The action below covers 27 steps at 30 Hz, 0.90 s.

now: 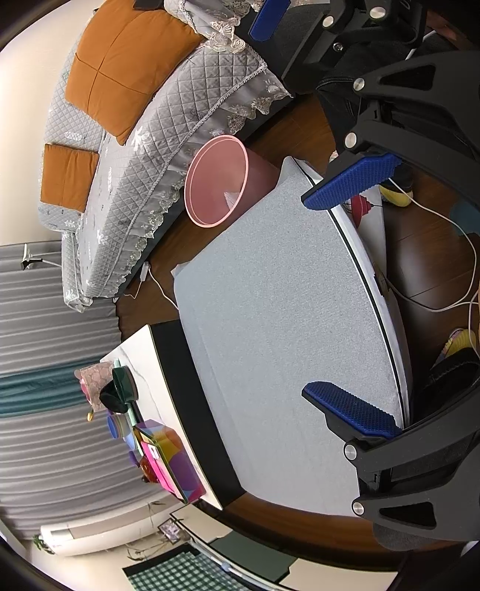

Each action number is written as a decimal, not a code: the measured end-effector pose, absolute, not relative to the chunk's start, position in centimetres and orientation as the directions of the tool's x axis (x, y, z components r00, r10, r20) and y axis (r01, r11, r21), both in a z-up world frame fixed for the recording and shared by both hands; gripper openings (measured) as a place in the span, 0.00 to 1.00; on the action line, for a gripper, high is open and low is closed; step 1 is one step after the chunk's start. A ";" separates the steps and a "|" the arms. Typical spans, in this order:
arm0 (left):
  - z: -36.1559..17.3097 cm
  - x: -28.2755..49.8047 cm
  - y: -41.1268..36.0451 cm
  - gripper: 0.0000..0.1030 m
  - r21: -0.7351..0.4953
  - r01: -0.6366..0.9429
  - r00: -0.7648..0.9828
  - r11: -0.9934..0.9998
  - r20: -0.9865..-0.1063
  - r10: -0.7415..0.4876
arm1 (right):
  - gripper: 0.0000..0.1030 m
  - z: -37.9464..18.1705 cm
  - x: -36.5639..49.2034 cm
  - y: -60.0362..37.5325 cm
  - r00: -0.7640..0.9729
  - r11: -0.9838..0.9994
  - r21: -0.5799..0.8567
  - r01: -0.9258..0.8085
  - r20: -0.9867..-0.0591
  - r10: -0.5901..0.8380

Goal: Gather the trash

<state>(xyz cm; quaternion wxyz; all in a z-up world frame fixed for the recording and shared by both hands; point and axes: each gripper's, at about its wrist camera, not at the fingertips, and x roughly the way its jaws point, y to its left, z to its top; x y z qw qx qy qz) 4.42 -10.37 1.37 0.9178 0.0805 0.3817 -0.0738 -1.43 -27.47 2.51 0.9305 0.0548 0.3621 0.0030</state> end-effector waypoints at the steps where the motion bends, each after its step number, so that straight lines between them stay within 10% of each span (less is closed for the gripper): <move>1: 1.4 4.4 -10.4 0.88 0.091 0.197 0.698 0.976 -0.713 -0.074 | 0.95 2.5 -1.4 -27.5 0.738 0.994 0.104 0.034 -0.673 0.046; 27: 1.1 4.3 -10.0 0.88 0.061 0.188 0.690 0.980 -0.719 -0.088 | 0.95 2.8 -1.5 -27.5 0.737 0.994 0.103 0.026 -0.674 0.051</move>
